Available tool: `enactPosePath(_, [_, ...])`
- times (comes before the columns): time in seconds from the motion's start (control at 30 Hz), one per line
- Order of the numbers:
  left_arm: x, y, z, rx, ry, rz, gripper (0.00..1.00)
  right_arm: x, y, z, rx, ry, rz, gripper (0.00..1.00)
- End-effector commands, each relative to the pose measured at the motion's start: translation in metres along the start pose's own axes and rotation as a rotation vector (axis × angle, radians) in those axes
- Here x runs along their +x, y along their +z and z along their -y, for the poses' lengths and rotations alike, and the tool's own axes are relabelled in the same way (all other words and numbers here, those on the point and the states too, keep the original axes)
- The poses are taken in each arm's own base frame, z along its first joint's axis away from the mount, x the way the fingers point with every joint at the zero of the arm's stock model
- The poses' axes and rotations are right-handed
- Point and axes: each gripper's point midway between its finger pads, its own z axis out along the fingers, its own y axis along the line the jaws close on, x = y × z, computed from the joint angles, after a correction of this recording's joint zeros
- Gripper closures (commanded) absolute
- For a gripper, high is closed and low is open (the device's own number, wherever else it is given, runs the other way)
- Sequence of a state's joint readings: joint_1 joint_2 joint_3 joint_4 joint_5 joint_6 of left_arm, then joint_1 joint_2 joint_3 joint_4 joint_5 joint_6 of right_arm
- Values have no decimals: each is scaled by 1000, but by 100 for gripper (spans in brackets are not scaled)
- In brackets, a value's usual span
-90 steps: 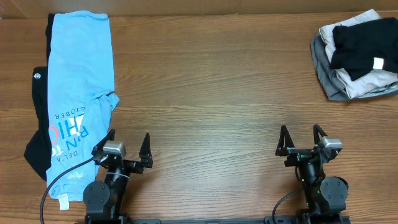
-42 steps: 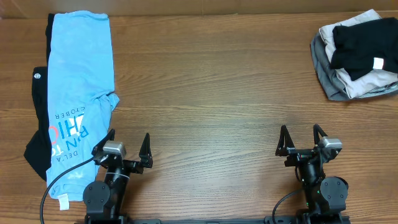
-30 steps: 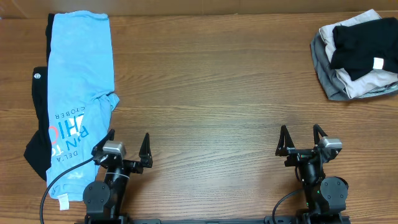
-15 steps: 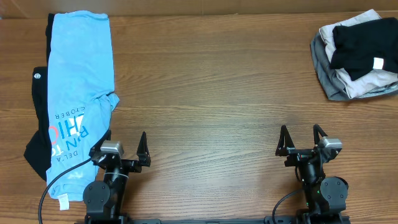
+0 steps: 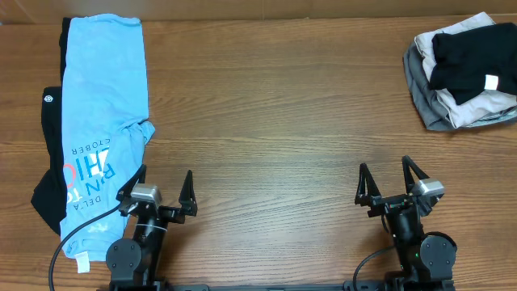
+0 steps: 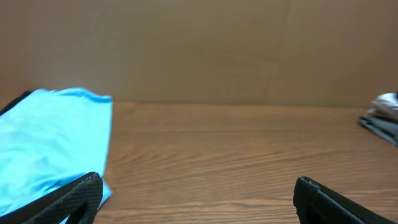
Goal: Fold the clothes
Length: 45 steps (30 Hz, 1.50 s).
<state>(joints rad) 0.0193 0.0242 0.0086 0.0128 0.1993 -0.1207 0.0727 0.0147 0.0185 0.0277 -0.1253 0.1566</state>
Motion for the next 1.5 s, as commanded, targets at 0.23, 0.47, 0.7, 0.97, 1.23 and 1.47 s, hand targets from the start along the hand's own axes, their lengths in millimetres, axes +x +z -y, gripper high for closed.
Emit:
enactPosePath(0.23, [-39,-12,20,67,49,-40,0,-54,-9,-33,-123,-15,59,0])
enactPosePath(0.47, [-74,-7,27,82,56,-145,0,-74,-1,-44,-153,-4,-15,0])
enactPosePath(0.7, [-95,20,29,101,36,-366,0,-64,21,-47,-156,38,-219,0])
enactPosePath(0.97, [-76,44,20,86,-4,-699,0,-28,49,-39,-111,124,-534,0])
enactPosePath(1.23, [-24,69,10,73,-75,-888,0,18,72,-42,-148,244,-729,0])
enactPosePath(1.47, [12,103,-31,-99,-35,-942,0,52,80,-45,-190,308,-838,0])
